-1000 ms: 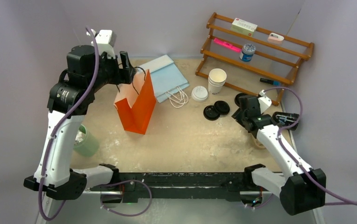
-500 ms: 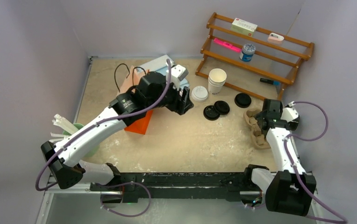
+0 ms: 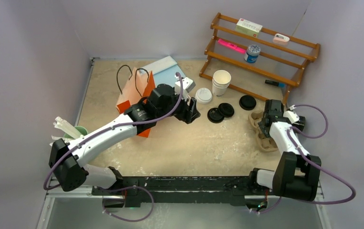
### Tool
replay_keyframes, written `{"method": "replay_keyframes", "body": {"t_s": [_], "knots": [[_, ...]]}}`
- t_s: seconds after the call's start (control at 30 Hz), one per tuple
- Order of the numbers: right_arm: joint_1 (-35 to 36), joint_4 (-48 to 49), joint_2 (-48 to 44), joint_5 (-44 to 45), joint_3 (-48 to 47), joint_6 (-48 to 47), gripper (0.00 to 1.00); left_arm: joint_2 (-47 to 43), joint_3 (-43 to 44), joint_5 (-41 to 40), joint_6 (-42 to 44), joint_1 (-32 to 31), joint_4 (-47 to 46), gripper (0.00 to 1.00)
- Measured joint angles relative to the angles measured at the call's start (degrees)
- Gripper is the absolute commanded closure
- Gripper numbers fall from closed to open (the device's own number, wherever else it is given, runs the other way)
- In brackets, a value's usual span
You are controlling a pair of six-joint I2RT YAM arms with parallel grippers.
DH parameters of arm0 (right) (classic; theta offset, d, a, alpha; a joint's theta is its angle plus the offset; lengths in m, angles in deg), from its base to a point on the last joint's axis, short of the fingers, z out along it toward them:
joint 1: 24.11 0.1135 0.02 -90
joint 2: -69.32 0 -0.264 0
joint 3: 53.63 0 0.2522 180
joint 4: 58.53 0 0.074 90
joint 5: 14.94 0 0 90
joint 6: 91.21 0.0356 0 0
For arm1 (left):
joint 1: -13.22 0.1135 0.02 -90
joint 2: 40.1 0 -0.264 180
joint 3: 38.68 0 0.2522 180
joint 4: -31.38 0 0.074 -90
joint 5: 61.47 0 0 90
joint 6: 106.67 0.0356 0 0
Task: Pack the takeout coffee
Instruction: Move the cup tray to the center of the board.
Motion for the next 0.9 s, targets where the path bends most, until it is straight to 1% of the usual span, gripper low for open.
{"method": "replay_keyframes", "body": {"t_s": [0.17, 0.23, 0.27, 0.3, 0.33, 0.4, 0.5, 0.63, 0.73, 0.8, 0.9], "knots": [[-0.11, -0.72, -0.63, -1.14, -0.26, -1.57, 0.81, 0.31, -1.75, 0.07, 0.00, 0.00, -0.72, 0.38], [-0.11, -1.55, -1.49, -2.75, -0.26, -3.28, 0.86, 0.55, -2.19, 0.28, 0.00, 0.00, -1.36, 0.38], [-0.11, -2.12, -2.05, -3.87, -0.26, -4.31, 0.87, 0.70, -2.34, 0.37, 0.00, 0.00, -1.55, 0.38], [-0.11, -2.62, -2.54, -4.61, -0.26, -5.20, 0.91, 0.92, -2.51, 0.55, -0.02, 0.00, -1.77, 0.38], [-0.11, -3.23, -3.15, -5.70, -0.26, -6.25, 0.94, 1.09, -2.84, 0.68, -0.04, 0.00, -2.21, 0.38], [-0.09, -4.15, -4.85, -8.81, -0.26, -8.59, 0.97, 1.49, -3.43, 1.07, -0.26, 0.00, -2.93, 0.38], [-0.09, -4.28, -8.39, -15.13, -0.24, -11.93, 0.99, 2.38, -4.22, 1.95, -0.72, 0.00, -4.02, 0.38], [0.66, -3.58, -12.50, -23.91, -0.24, -17.09, 0.99, 3.34, -5.40, 3.26, -1.75, 0.00, -6.21, 0.39], [4.70, -2.97, -13.18, -29.22, -0.35, -20.57, 0.99, 3.58, -7.41, 3.96, -2.62, 0.00, -8.63, 0.39], [10.47, -2.97, -11.72, -30.62, -0.85, -22.25, 0.98, 3.63, -9.01, 4.26, -3.54, 0.00, -10.62, 0.40], [19.98, -2.69, -8.17, -32.13, -1.60, -23.71, 0.90, 4.11, -11.41, 4.70, -5.09, 0.00, -13.57, 0.41]]}}
